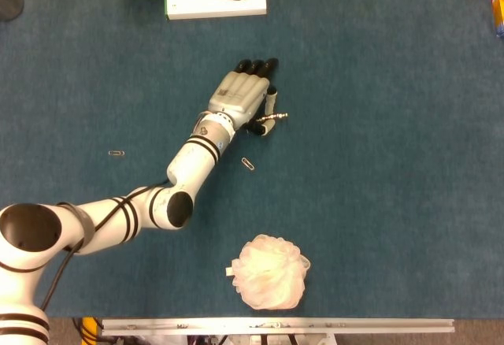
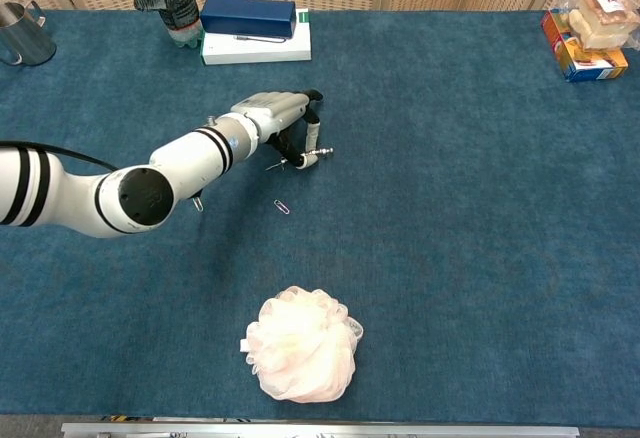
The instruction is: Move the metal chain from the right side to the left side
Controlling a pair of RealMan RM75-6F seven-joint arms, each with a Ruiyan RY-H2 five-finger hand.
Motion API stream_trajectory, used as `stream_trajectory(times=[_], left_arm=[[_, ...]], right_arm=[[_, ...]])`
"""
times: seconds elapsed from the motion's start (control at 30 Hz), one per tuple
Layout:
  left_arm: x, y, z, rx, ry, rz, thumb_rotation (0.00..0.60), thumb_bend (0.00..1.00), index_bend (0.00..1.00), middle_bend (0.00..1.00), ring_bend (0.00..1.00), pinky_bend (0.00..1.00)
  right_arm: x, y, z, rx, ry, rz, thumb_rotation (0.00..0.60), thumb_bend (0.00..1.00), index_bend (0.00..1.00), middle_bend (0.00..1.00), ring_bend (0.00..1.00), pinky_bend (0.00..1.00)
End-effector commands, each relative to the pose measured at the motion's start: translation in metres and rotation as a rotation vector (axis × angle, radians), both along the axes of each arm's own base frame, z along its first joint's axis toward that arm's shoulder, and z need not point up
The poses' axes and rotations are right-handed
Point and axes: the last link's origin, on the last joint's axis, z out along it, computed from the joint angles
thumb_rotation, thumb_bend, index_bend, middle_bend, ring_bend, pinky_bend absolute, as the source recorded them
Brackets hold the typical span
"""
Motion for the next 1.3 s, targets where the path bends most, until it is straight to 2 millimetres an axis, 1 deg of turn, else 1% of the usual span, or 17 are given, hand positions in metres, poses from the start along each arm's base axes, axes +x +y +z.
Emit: stream_trajectory(times=[0.03, 0.2, 0.4, 0.6, 0.73, 1.03, 1.3], left_arm=[[-0.002, -0.003, 0.006, 0.013, -0.012, -0.006, 0.6, 0.38, 0.56, 0.0, 0.0, 0.03], [-0.005, -0.009, 0.018, 0.032, -0.036, -0.014, 0.6, 0.38, 0.56, 0.0, 0.0, 0.03], [-0.01, -0.019, 0.037, 0.065, -0.074, -0.018, 0.6, 0.38, 0.56, 0.0, 0.0, 0.03], [-0.015, -0.034, 0.059, 0.068, -0.14, 0.007, 0.6, 0.38, 0.56, 0.0, 0.0, 0.03], [-0.016, -0.043, 0.07, 0.071, -0.163, 0.001, 0.6, 0.38, 0.56, 0.0, 0.0, 0.03], [-0.024, -0.056, 0.077, 0.077, -0.187, 0.016, 0.6, 0.38, 0.57, 0.0, 0.0, 0.03], [-0.045, -0.059, 0.077, 0.076, -0.175, 0.068, 0.6, 0.38, 0.57, 0.0, 0.0, 0.03]], right_arm=[[0.001, 0.001, 0.001, -0.002, -0.002, 0.005, 0.6, 0.03, 0.3, 0.11, 0.0, 0.04], [0.002, 0.003, 0.002, -0.007, -0.002, 0.008, 0.6, 0.03, 0.3, 0.11, 0.0, 0.04], [0.004, 0.005, 0.002, -0.008, -0.003, 0.009, 0.6, 0.03, 0.3, 0.11, 0.0, 0.04], [0.007, 0.005, 0.0, -0.004, -0.005, 0.018, 0.6, 0.03, 0.3, 0.11, 0.0, 0.04], [0.009, 0.006, -0.001, 0.0, -0.005, 0.027, 0.6, 0.03, 0.3, 0.11, 0.0, 0.04], [0.013, 0.009, 0.0, 0.004, 0.002, 0.032, 0.6, 0.03, 0.3, 0.11, 0.0, 0.04], [0.017, 0.009, -0.002, 0.015, 0.005, 0.035, 0.6, 0.03, 0.3, 0.11, 0.0, 0.04]])
